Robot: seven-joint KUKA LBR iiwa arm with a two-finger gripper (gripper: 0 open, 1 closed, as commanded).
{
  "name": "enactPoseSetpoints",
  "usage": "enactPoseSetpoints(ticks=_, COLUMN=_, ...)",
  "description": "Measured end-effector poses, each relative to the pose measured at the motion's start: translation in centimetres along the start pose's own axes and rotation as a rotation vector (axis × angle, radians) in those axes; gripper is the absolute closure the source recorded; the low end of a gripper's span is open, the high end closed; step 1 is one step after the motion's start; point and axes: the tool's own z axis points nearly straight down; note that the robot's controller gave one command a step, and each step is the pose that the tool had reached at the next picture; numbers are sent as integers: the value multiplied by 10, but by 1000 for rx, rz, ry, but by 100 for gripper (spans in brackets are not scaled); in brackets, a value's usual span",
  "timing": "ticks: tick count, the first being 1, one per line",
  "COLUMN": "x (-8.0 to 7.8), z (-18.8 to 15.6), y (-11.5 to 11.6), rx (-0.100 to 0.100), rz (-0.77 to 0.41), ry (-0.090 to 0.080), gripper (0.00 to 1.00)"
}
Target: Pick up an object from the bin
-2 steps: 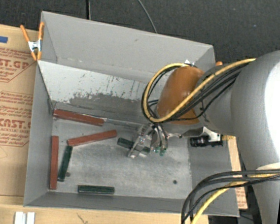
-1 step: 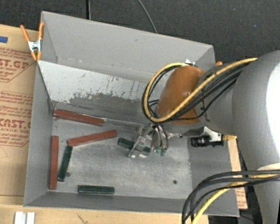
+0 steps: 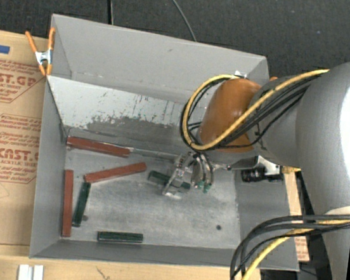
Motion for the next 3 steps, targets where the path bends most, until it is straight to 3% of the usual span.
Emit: enactPoseSetpoints(ticks=3, x=0, z=-60, y=0, rx=-1, rz=0, ry=-5, gripper=100)
